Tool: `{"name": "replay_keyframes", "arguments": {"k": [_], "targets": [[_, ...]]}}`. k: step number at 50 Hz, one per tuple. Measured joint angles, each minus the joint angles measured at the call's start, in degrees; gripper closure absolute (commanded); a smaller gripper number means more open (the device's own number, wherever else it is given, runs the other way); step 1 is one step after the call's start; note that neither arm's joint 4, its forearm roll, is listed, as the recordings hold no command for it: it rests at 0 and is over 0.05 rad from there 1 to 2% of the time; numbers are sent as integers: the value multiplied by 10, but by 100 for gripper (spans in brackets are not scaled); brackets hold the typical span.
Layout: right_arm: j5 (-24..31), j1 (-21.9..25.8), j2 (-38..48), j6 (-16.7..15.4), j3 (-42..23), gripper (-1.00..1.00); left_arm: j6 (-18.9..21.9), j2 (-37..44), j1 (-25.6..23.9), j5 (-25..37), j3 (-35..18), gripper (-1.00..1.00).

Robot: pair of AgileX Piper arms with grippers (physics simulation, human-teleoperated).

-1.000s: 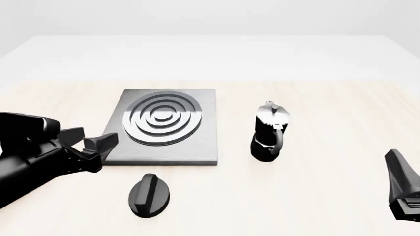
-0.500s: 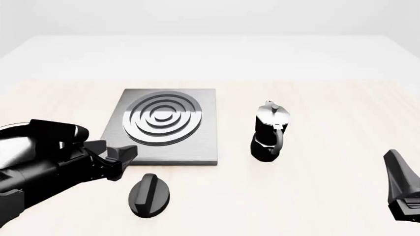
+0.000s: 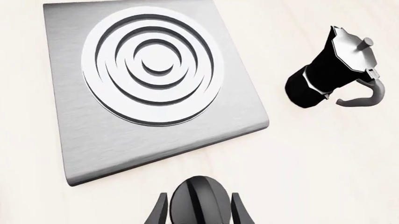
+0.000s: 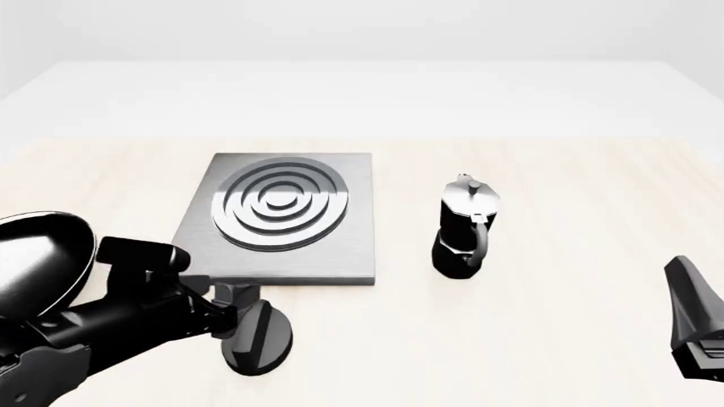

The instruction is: Turn on the stove.

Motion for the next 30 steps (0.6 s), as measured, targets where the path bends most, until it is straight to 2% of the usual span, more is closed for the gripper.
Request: {"name": "replay_keyframes", "arguments": {"k": [30], "targets": [[0, -2, 0, 9, 1, -100, -35, 71, -27, -60, 16, -100]]}}
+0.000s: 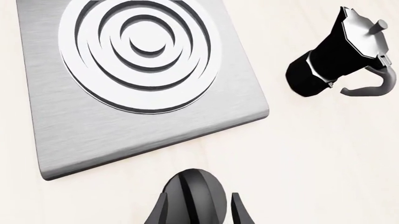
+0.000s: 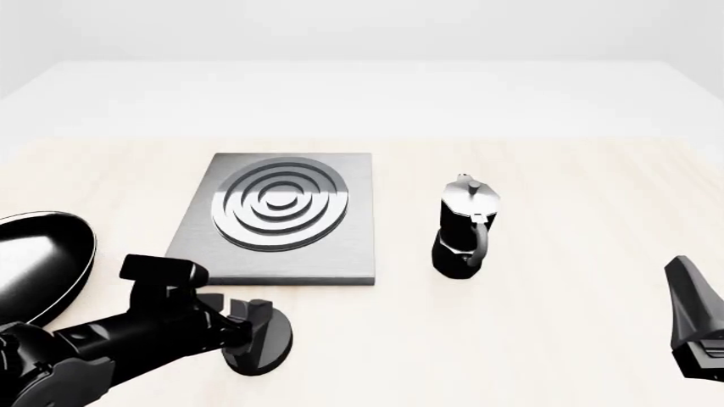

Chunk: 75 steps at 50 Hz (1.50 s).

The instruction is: Turn on the stove.

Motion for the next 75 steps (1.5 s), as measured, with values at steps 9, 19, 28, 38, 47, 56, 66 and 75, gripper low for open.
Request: {"name": "replay_keyframes", "arguments": {"k": [9, 19, 28, 38, 47, 56, 66, 75], "targets": [[0, 0, 0, 4, 0, -100, -1, 17, -1, -18, 4, -100], [-1, 0, 0, 8, 1, -100, -3, 39, 1, -36, 6, -100], [-2, -1, 0, 11, 1, -100, -9, 63, 0, -52, 6, -100], [-1, -1, 0, 13, 1, -100, -20, 98, -4, -72, 3, -100], [-1, 0, 0, 14, 1, -100, -27, 111, 1, -85, 5, -100], [0, 0, 0, 15, 1, -100, -28, 112, 9, -84, 3, -100], [1, 1, 0, 15, 1, -100, -23, 102, 25, -71, -7, -100], [3, 1, 0, 14, 1, -100, -22, 90, 42, -61, -14, -100]]}}
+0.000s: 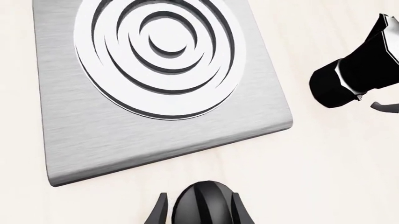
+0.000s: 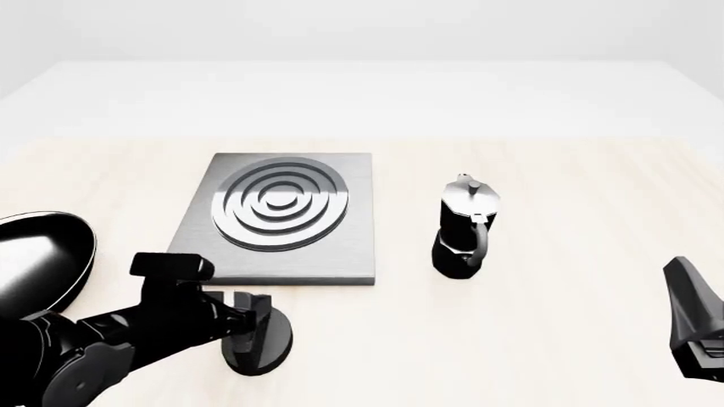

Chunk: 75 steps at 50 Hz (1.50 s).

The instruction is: Turn on the stove.

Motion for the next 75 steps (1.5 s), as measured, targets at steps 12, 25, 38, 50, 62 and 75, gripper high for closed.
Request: {"name": "replay_keyframes", "arguments": {"k": [12, 25, 38, 50, 62, 75], "targets": [[1, 0, 0, -1, 0, -100, 17, -13, 30, 10, -7, -100], [2, 2, 0, -3, 0, -100, 32, -28, 55, 25, -11, -100], [1, 2, 0, -6, 0, -100, 42, -65, 71, 51, -12, -100], [-2, 2, 0, -9, 0, -100, 52, -124, 86, 90, -11, -100], [-4, 3, 0, -14, 0, -100, 66, -210, 106, 148, -9, -100], [-5, 4, 0, -18, 0, -100, 76, -310, 114, 218, -12, -100]]}}
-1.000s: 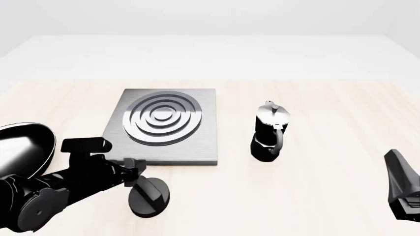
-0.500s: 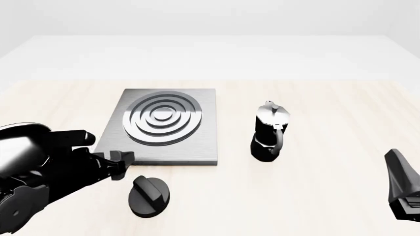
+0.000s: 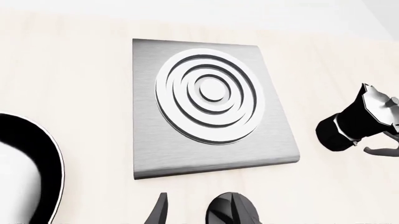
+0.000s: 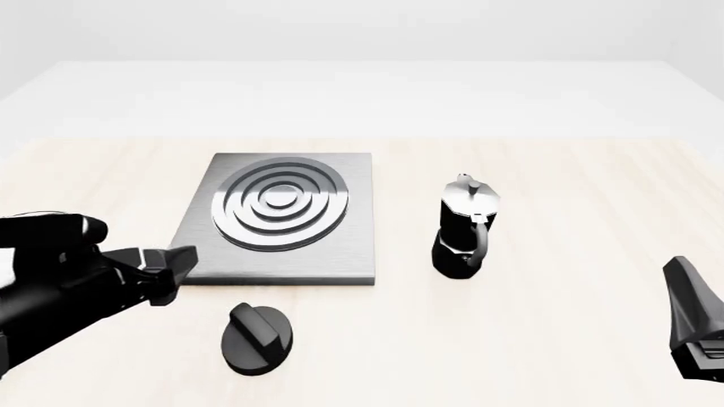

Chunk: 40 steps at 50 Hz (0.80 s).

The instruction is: Turn on the stove.

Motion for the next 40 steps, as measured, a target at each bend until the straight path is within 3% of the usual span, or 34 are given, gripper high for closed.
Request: {"name": "replay_keyframes", "arguments": {"k": [13, 25, 40], "targets": [[1, 1, 0, 1, 0, -100, 6, -123, 13, 87, -4, -100], [2, 2, 0, 2, 0, -100, 30, -236, 36, 148, 26, -100], [7, 3, 0, 0, 0, -100, 17, -419, 47, 258, 64, -100]]}}
